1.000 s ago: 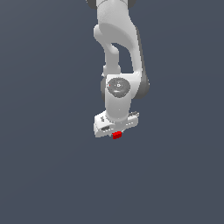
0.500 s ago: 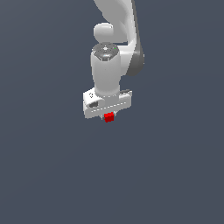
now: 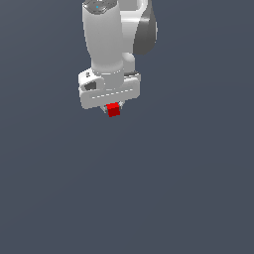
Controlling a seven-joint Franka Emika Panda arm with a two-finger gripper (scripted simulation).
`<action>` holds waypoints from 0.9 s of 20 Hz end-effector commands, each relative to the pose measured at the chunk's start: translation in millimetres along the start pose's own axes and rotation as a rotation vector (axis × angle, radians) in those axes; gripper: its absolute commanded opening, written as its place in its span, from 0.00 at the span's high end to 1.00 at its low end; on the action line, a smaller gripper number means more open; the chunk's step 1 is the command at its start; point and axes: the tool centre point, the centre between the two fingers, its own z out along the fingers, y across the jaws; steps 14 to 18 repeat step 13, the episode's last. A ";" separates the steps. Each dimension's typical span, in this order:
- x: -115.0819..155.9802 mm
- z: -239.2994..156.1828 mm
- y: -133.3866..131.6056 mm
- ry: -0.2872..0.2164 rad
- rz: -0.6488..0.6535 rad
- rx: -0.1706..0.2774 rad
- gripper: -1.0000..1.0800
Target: Pick up the red cube and move it to a goal position.
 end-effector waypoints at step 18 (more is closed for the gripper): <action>-31.3 -54.7 14.7 0.000 -0.001 0.000 1.00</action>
